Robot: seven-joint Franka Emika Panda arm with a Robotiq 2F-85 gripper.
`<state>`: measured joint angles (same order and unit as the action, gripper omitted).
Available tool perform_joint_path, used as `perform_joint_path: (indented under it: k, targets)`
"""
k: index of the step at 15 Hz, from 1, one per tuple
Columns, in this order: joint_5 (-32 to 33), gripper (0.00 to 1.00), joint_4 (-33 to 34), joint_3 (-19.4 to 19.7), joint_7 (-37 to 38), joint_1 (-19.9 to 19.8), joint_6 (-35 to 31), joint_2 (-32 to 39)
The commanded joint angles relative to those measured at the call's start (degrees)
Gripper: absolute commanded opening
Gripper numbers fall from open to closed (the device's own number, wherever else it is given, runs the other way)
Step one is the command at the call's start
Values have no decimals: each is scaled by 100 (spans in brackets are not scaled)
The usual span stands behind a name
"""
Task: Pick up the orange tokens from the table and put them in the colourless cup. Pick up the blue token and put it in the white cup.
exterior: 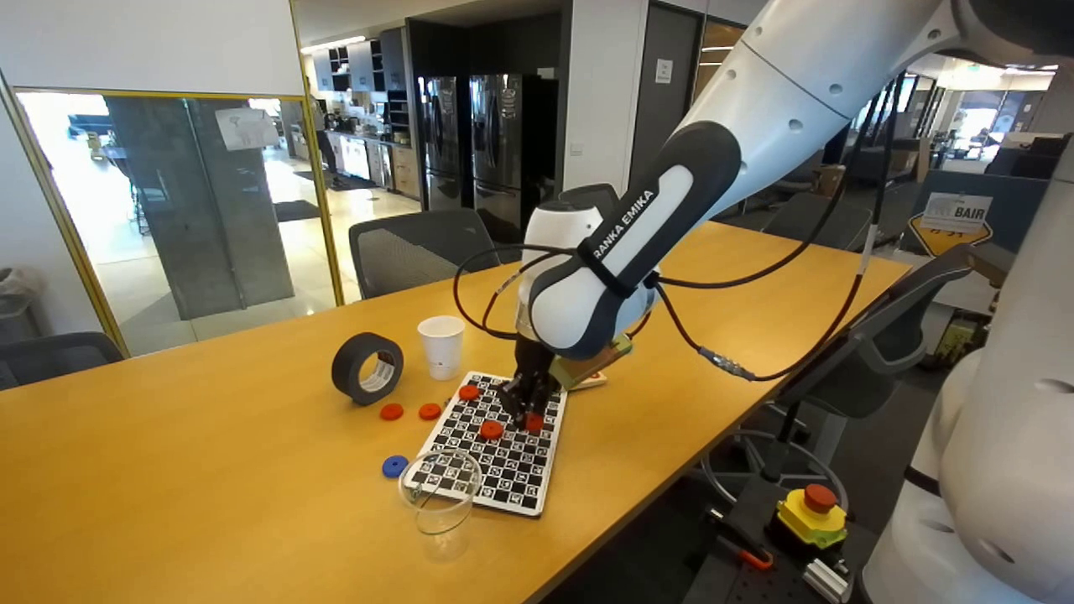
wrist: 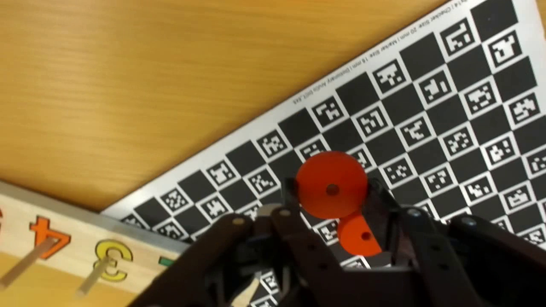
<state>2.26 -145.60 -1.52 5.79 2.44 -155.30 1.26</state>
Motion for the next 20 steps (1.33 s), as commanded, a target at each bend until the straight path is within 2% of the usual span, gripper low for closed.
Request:
perform_joint_path:
  k: [1, 5, 11, 16, 20]
  targets:
    - [283, 17, 256, -186, -53, 152, 640, -523]
    - [41, 17, 447, -502, -538, 445, 1073, -824]
    - [-321, 17, 670, -878, -1309, 972, 1448, -824]
    - [-607, 17, 802, -902, -1985, 1135, 1492, -690]
    - [-1079, 17, 867, -862, -2756, 1160, 1525, -572]
